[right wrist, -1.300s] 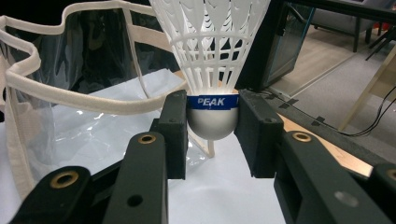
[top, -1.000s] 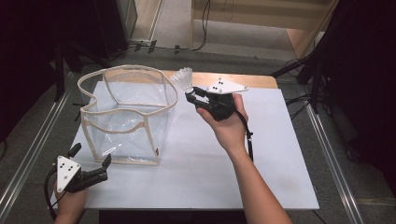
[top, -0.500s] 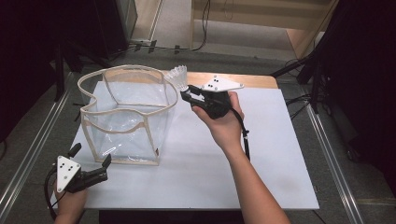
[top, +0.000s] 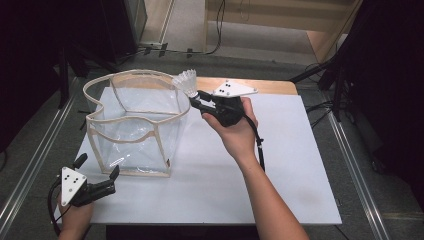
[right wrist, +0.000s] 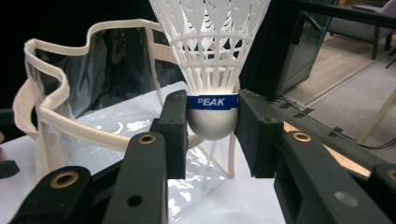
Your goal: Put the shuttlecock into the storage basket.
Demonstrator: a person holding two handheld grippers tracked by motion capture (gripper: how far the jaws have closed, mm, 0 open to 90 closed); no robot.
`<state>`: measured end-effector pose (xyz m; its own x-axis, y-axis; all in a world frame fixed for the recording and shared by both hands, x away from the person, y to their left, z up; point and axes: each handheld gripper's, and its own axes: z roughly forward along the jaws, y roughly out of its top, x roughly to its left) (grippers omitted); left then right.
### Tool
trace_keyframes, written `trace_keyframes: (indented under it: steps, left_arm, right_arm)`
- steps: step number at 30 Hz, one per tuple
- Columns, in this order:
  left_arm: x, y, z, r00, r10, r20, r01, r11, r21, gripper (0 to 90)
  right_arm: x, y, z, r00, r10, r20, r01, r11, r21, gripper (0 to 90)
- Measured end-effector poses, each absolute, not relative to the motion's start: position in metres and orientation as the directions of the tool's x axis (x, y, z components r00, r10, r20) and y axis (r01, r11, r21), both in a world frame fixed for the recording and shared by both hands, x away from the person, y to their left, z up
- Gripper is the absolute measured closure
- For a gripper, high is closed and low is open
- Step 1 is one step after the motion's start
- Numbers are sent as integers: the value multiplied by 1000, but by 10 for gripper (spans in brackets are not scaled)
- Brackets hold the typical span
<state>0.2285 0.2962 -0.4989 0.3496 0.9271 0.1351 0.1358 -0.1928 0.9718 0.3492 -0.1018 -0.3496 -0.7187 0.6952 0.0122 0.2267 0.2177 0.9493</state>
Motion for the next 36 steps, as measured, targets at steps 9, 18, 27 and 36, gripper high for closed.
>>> trace_keyframes:
  steps: [9, 18, 27, 36]
  left_arm:
    - [229, 296, -499, 351, 927, 132, 137, -191, 972, 0]
    - [229, 296, -499, 352, 926, 137, 136, -195, 971, 0]
    - [229, 296, -499, 353, 926, 136, 136, -195, 971, 0]
    - [229, 296, -499, 353, 926, 136, 136, -194, 971, 0]
  right_arm:
    - [350, -94, -350, -729, 685, 12, 223, 221, 949, 631]
    - [349, -85, -352, -743, 669, 20, 227, 224, 948, 631]
    - [350, -76, -355, -755, 655, 20, 236, 243, 941, 629]
    - [346, -81, -352, -758, 651, 43, 227, 202, 953, 350]
